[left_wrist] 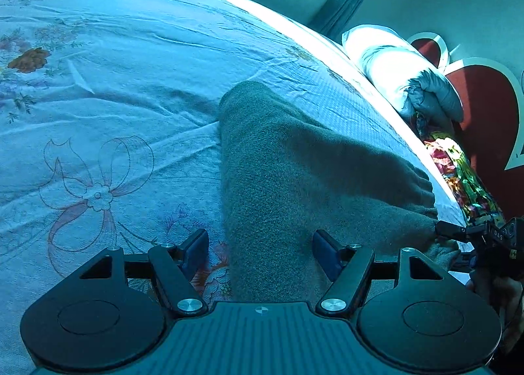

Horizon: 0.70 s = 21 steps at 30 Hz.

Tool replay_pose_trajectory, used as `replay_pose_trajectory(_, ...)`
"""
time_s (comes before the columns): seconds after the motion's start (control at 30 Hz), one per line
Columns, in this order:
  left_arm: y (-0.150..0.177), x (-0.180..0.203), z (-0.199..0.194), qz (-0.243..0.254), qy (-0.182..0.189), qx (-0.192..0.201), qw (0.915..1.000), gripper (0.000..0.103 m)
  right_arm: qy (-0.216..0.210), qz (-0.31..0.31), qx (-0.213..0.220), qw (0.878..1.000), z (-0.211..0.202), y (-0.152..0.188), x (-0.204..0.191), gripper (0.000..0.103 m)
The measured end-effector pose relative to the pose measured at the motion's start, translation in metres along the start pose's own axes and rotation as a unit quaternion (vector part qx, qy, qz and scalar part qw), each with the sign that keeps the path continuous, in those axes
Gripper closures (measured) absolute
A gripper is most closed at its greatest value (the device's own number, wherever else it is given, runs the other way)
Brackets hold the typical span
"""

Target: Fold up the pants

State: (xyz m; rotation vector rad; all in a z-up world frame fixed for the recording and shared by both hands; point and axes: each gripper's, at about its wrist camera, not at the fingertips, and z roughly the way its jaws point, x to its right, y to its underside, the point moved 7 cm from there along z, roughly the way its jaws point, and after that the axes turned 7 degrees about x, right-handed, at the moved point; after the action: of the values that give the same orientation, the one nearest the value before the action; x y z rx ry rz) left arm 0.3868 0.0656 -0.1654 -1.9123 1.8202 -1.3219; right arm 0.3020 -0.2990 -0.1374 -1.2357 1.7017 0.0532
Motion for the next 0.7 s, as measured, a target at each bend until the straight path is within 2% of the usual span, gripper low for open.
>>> replay_pose_trajectory(0.13, 0.001, 0.004, 0.011, 0.01, 0.008, -0.01, 0.9999, 0.014, -0.01, -0.009, -0.018, 1.0, 0.005, 0.001, -0.004, 0.006)
replay_pose_trajectory(0.23, 0.002, 0.01, 0.017, 0.032, 0.005, -0.012, 0.9994, 0.007, -0.005, -0.026, -0.029, 0.999, 0.007, 0.003, -0.007, 0.006)
replay_pose_trajectory(0.33, 0.001, 0.012, 0.022, 0.031, 0.012, -0.013, 0.9994, 0.0, -0.007, -0.025, -0.035, 0.999, 0.007, 0.003, -0.006, 0.006)
replay_pose_trajectory(0.7, 0.0, 0.012, 0.027, 0.049, 0.02, -0.029, 0.9982, 0.0, -0.029, -0.014, -0.047, 0.998, -0.004, -0.004, 0.002, 0.006)
